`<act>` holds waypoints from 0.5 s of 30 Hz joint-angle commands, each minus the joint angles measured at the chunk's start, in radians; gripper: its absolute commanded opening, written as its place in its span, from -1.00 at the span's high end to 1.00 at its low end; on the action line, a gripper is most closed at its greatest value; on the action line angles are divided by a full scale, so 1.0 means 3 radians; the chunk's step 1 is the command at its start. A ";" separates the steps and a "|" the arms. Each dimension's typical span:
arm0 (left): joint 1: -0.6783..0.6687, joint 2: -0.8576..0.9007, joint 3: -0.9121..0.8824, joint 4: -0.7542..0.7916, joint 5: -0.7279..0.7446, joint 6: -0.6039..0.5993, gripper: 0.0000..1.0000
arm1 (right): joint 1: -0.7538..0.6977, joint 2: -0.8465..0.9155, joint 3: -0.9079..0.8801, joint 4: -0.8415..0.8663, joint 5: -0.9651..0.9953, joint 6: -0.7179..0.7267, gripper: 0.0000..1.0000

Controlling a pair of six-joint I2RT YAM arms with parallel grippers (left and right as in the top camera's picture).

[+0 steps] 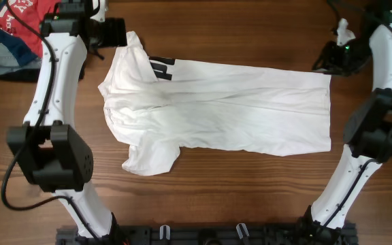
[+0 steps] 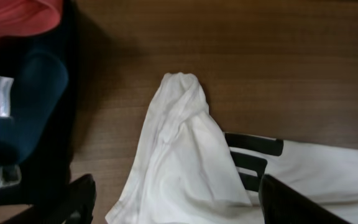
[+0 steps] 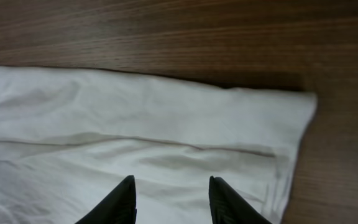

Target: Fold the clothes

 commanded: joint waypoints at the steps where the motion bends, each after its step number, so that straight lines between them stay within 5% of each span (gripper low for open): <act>1: 0.0000 0.0431 0.0022 0.0177 0.0141 0.0491 -0.69 | 0.0056 -0.0095 -0.0009 0.0095 0.0149 0.0066 0.23; 15: 0.0003 0.1090 0.0022 0.0612 0.0033 0.0862 -0.79 | 0.0056 -0.0095 -0.0009 0.0027 0.0159 0.0094 0.23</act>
